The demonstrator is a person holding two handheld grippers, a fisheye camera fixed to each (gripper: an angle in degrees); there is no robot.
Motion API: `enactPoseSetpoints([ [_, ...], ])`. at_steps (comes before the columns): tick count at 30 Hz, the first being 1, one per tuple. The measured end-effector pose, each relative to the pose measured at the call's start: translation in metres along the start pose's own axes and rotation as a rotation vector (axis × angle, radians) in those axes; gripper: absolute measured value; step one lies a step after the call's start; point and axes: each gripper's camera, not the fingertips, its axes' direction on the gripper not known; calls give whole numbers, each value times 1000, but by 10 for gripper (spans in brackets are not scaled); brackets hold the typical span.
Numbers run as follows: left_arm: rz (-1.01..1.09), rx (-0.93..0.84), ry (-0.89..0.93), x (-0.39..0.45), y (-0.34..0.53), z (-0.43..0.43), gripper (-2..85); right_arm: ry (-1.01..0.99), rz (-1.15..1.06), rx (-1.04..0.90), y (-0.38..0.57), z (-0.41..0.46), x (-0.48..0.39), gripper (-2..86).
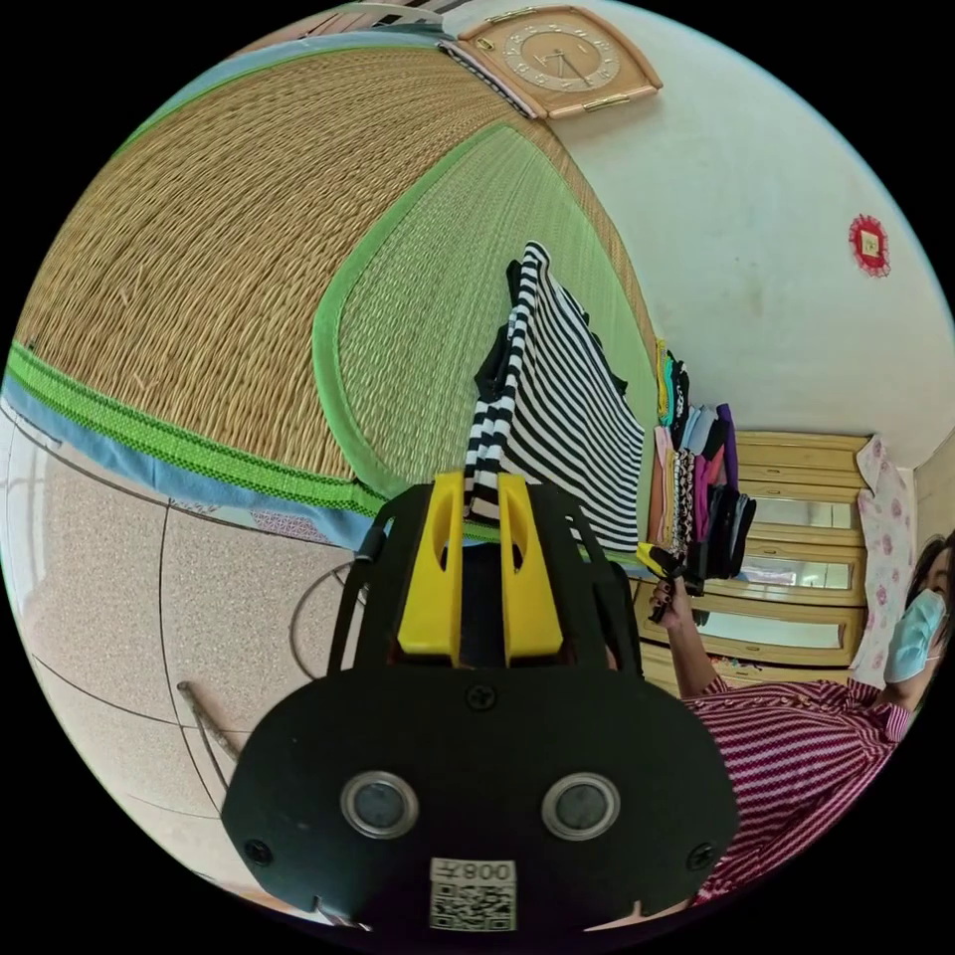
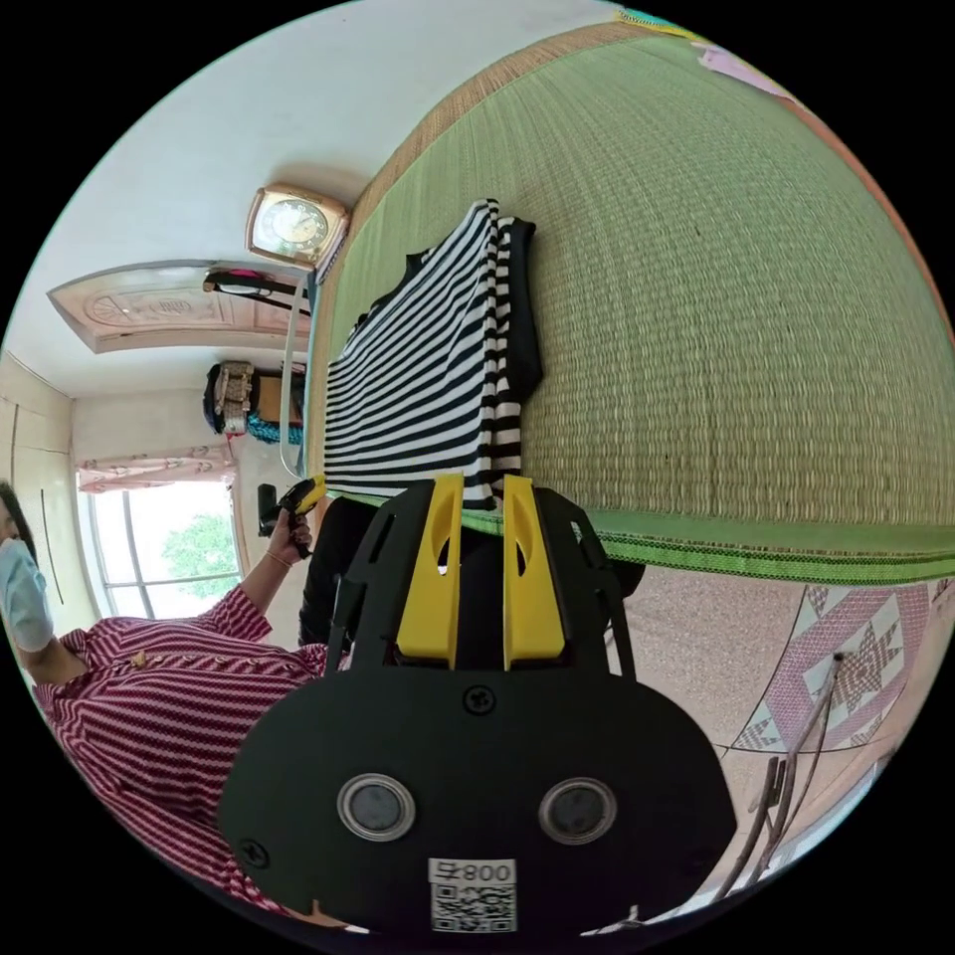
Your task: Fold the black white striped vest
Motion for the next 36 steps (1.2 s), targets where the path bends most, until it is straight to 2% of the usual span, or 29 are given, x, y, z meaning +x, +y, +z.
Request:
enactPoseSetpoints([
  [9, 2, 9, 18, -2, 3, 20, 25, 24, -3, -11, -4, -22, -14, 17],
  [22, -31, 32, -5, -20, 16, 65, 22, 65, -67, 62, 18, -64, -27, 7],
  [29, -72, 116, -47, -30, 34, 78, 24, -26, -6, 88, 29, -70, -2, 7],
  [33, 60, 140, -110, 5, 43, 91, 26, -54, -14, 97, 32, -84, -6, 8],
  [36, 265, 45, -60, 62, 46, 140, 28, -88, -16, 111, 34, -93, -7, 8],
])
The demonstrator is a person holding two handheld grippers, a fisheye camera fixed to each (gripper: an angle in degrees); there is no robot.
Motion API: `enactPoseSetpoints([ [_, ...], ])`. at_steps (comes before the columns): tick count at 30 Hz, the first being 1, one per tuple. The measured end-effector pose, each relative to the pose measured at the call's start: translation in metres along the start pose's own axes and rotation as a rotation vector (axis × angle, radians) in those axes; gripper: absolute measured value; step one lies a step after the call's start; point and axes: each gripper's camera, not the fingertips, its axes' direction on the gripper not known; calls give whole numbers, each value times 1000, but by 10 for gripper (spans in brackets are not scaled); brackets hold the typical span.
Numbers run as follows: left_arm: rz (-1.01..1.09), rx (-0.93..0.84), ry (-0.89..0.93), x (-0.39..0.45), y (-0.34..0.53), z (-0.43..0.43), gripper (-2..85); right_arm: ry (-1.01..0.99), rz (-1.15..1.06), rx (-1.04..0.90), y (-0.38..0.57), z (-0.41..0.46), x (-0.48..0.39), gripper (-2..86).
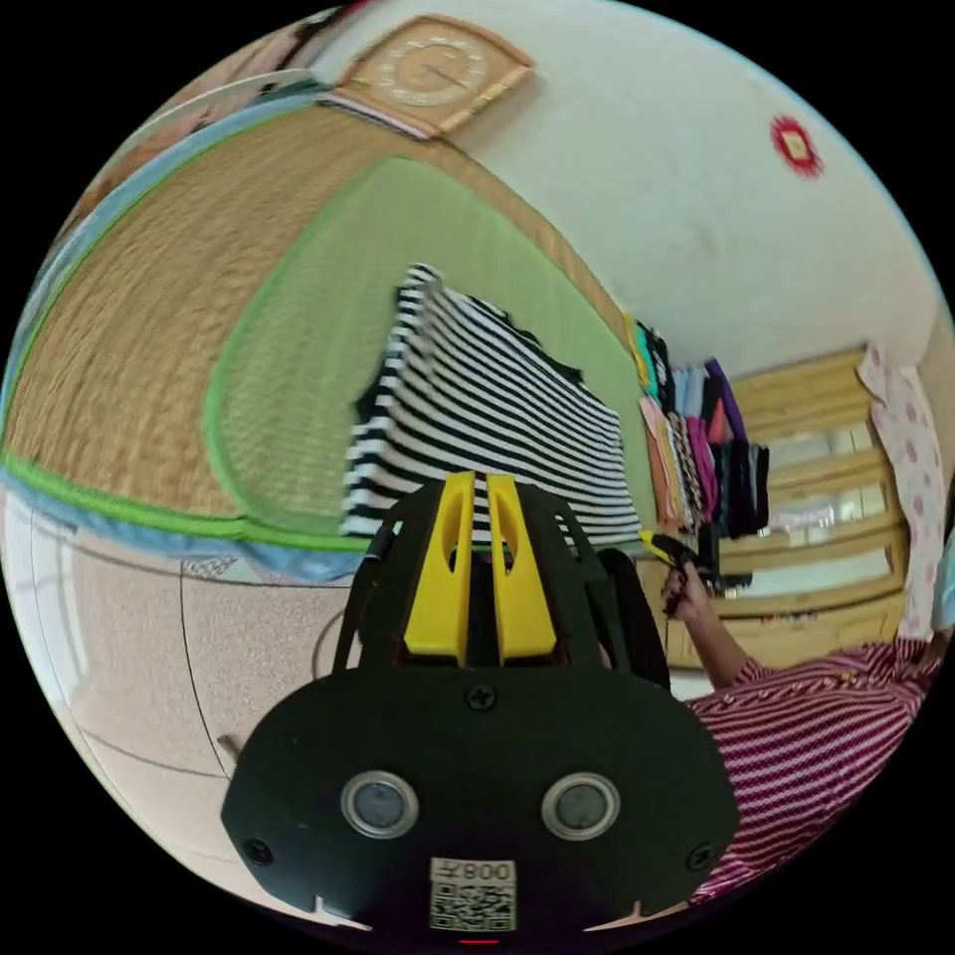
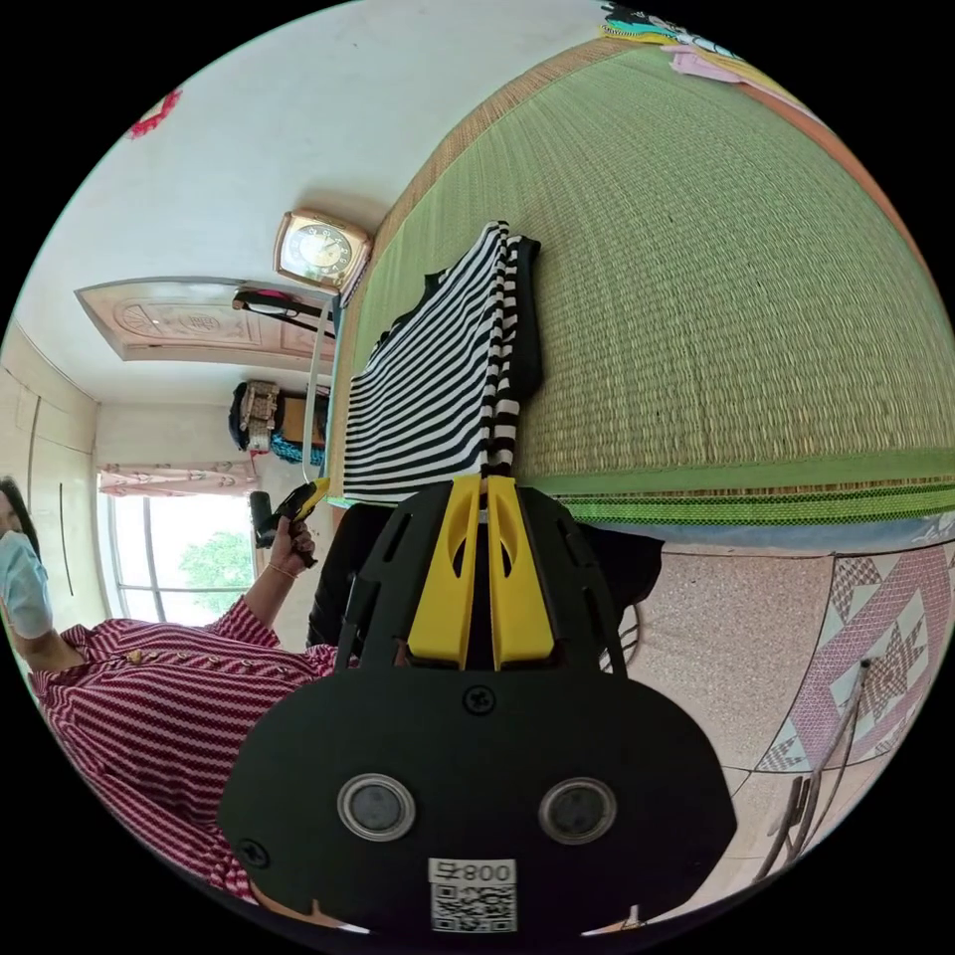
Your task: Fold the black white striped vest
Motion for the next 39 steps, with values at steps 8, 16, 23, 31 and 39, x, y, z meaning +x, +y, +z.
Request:
enactPoseSetpoints([
  [8, 525, -357, 174, 193, -2, 201, 68, -68, -7, 18, 2, -17, -5, 8],
  [16, 871, -508, -104, 303, 39, 318, 97, -108, -3, 9, 1, -19, 7, 8],
  [23, 904, -484, -197, 317, 58, 352, 25, -125, 15, -15, 3, -8, 33, 12],
  [31, 875, -483, -182, 318, 65, 374, 10, -75, 81, 62, -15, -12, 89, 51],
  [39, 863, -489, -162, 320, 65, 390, 8, 2, 62, 64, -104, 18, 114, 109],
])
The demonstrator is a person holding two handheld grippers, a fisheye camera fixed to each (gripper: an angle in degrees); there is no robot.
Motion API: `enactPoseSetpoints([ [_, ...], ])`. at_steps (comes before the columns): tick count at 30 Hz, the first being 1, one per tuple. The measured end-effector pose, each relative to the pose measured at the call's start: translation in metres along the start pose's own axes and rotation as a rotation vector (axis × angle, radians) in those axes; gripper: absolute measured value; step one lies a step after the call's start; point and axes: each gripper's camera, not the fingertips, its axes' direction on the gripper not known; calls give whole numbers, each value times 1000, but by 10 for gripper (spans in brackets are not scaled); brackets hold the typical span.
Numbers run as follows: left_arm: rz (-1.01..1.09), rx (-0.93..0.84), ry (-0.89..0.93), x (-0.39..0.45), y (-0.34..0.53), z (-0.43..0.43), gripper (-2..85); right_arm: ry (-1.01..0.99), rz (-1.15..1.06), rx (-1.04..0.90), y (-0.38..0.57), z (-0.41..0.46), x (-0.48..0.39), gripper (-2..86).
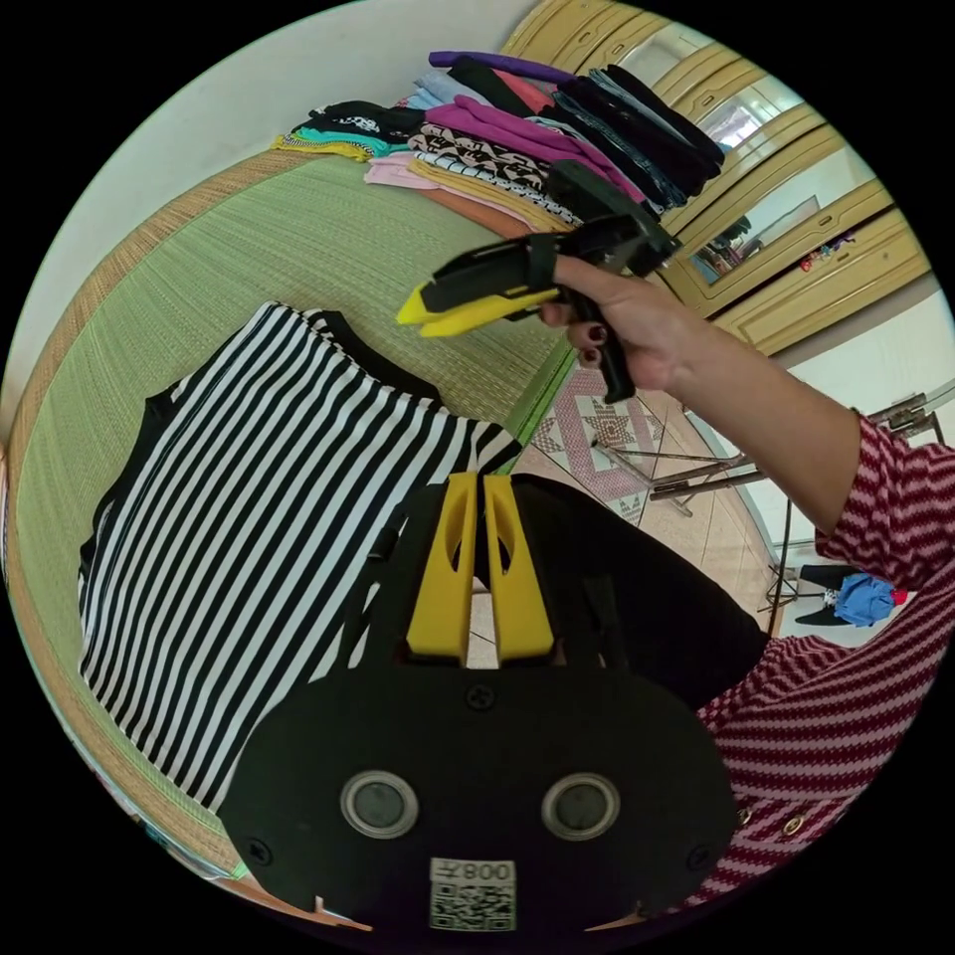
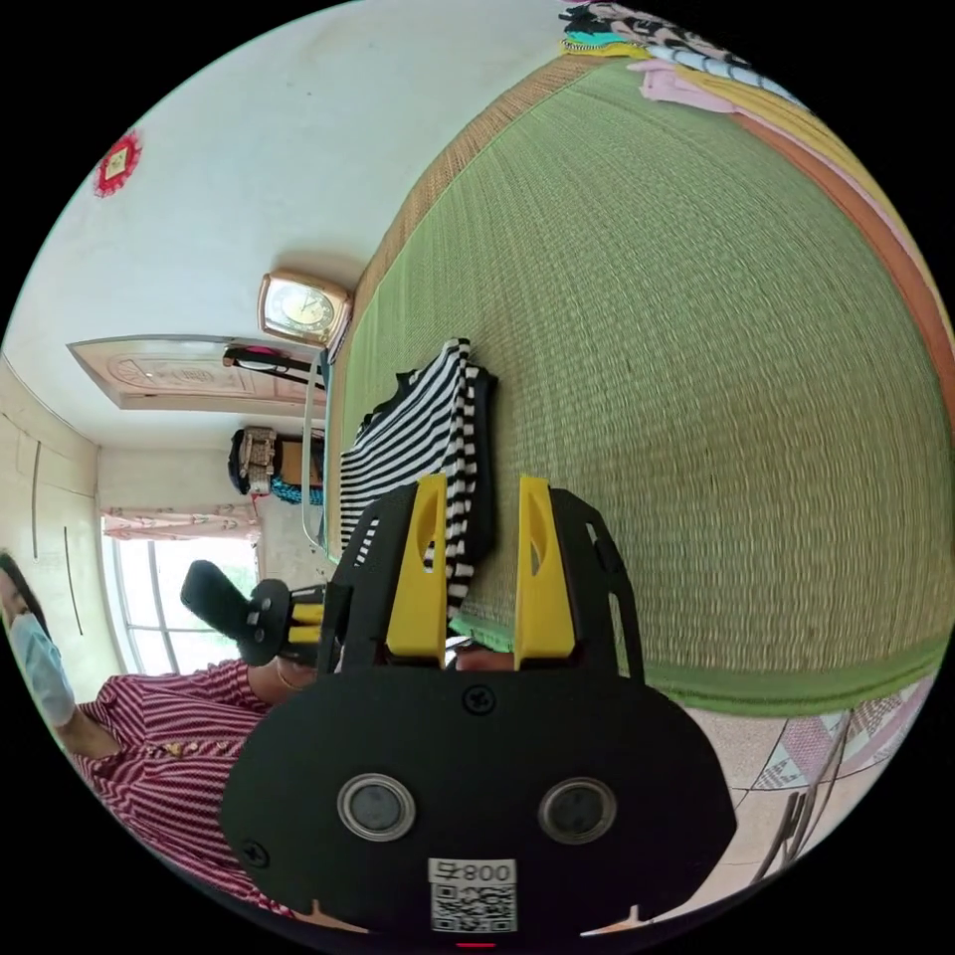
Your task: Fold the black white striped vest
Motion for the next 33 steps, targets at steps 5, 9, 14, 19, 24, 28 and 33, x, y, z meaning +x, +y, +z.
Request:
enactPoseSetpoints([
  [5, 1, 5, 12, -1, -5, 6, 8, 11, -8, -4, -49, 33, 7, 114],
  [9, -8, 13, 29, -5, -8, 8, 8, 13, -18, -33, -80, 66, 12, 114],
  [14, -22, 28, 54, -11, -10, 9, 8, -10, -30, -45, -99, 95, 20, 106],
  [19, -33, 45, 69, -16, -12, 6, 8, 32, -34, -82, -112, 125, 26, 72],
  [24, -30, 64, 69, -19, -12, -4, 9, 45, -21, -108, -122, 143, 37, 42],
  [28, -43, 77, 86, -25, -8, -11, 8, 61, -24, -122, -124, 150, 45, 30],
  [33, -54, 94, 113, -29, -3, -19, 8, 54, -16, -97, -122, 144, 56, 25],
])
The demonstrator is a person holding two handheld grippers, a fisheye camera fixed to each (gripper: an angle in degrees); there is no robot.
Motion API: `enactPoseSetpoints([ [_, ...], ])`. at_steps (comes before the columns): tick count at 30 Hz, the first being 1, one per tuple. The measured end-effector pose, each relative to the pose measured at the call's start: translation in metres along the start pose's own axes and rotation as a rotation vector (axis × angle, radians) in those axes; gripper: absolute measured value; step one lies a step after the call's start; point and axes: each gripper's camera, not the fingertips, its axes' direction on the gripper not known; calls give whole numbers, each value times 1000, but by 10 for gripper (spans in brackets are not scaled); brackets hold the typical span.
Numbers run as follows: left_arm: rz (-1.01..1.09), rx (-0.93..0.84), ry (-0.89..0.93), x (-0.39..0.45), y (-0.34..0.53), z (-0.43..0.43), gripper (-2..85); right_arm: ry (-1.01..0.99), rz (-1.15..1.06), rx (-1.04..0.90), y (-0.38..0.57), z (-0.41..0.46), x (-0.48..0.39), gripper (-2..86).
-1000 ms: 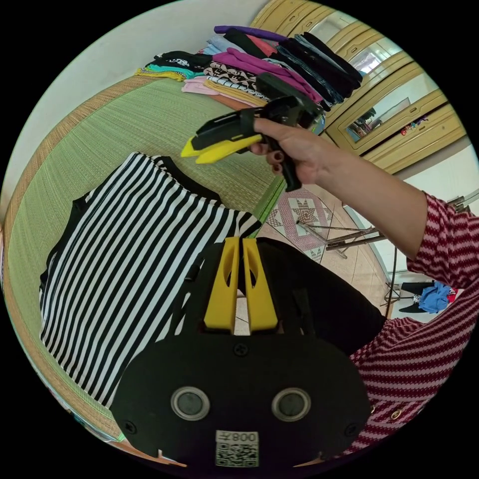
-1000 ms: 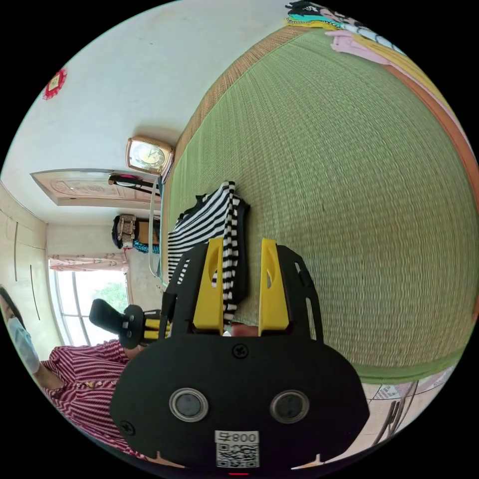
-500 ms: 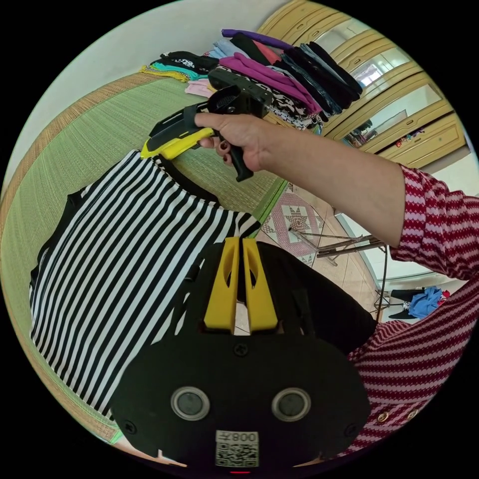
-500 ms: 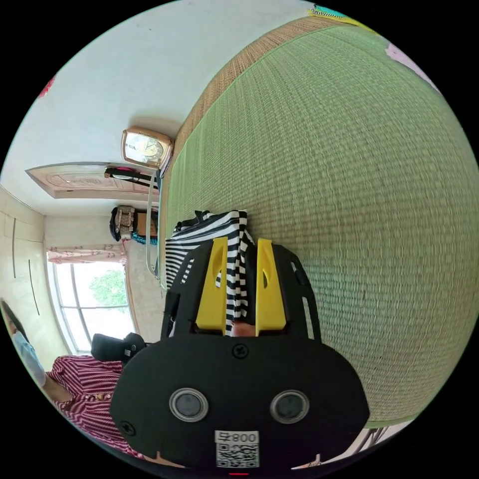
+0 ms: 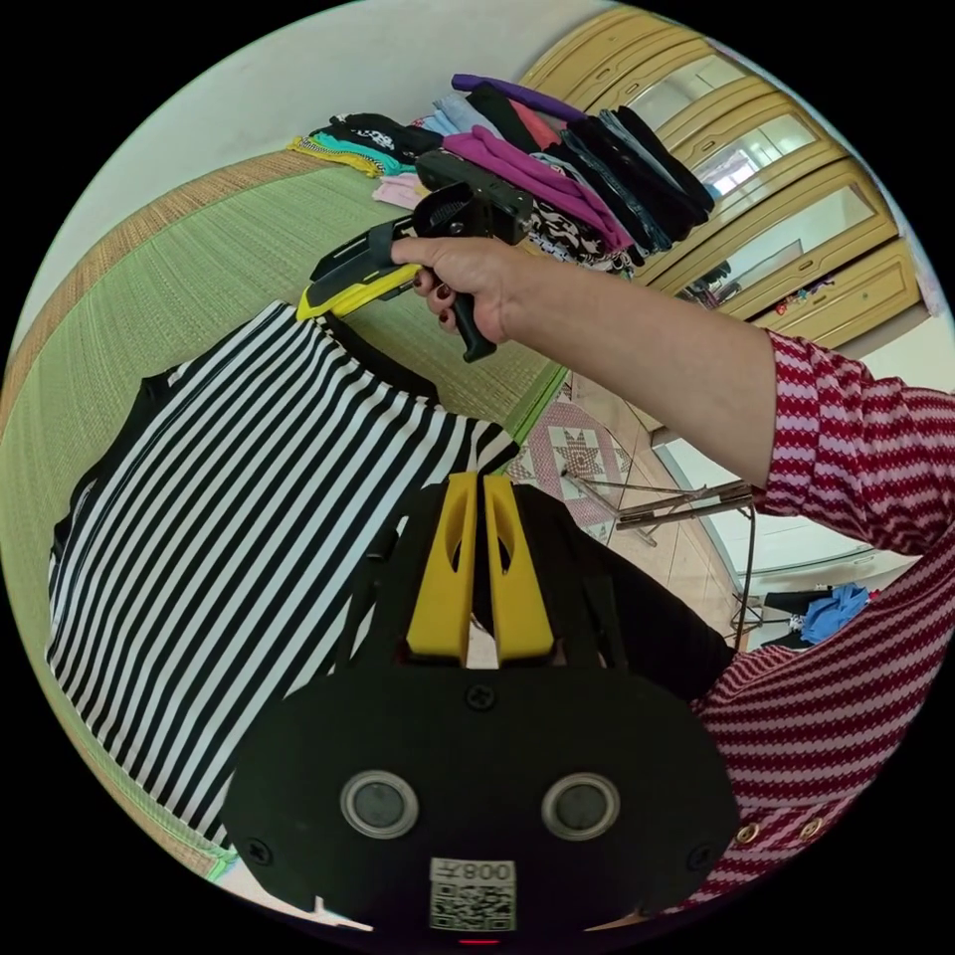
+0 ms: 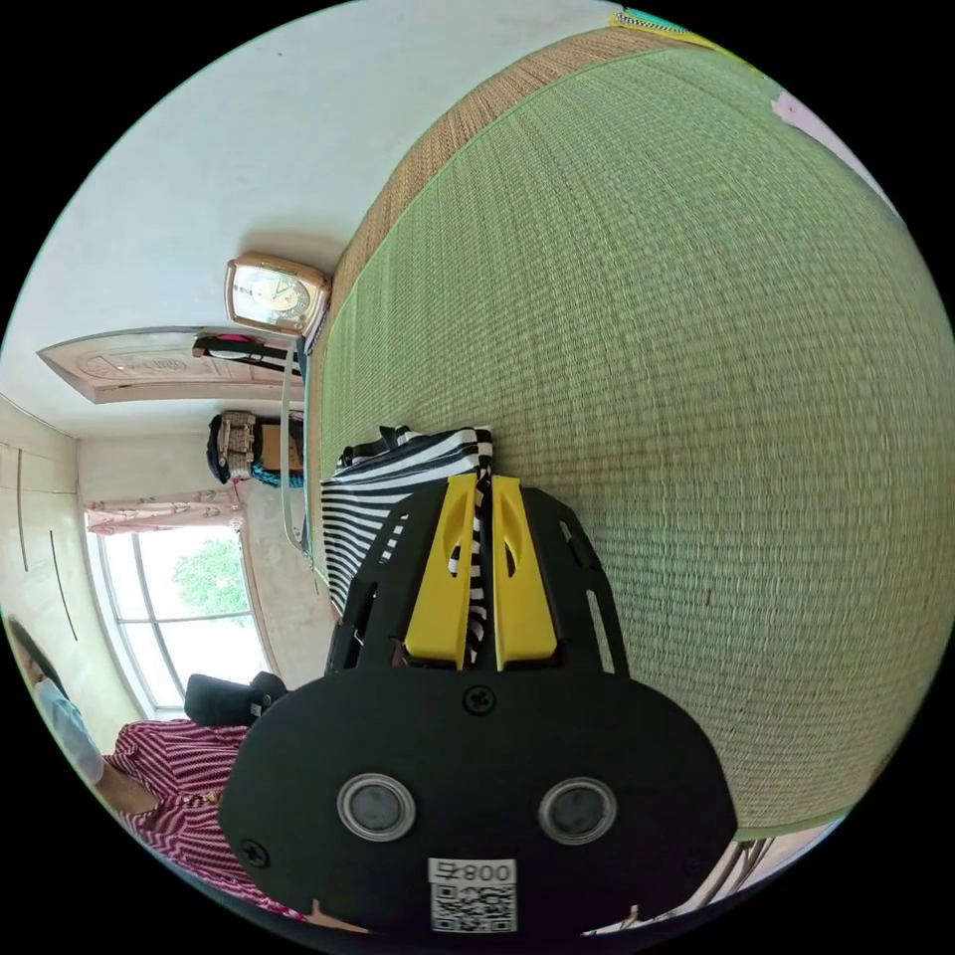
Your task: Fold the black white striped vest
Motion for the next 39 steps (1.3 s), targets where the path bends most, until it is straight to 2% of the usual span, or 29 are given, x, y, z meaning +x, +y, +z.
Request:
enactPoseSetpoints([
  [9, -14, 23, 47, -8, 9, -24, 8, -5, 54, 23, 9, -4, 25, 24],
  [17, -70, 112, 118, -24, 31, -73, 8, -56, 34, 71, 14, -19, 5, 22],
  [29, -207, 341, 205, -63, 112, -177, 8, -179, -71, 137, 17, -13, -92, 18],
  [39, -409, 492, 221, -115, 221, -245, 8, -206, -171, 120, 16, 68, -208, 7],
])
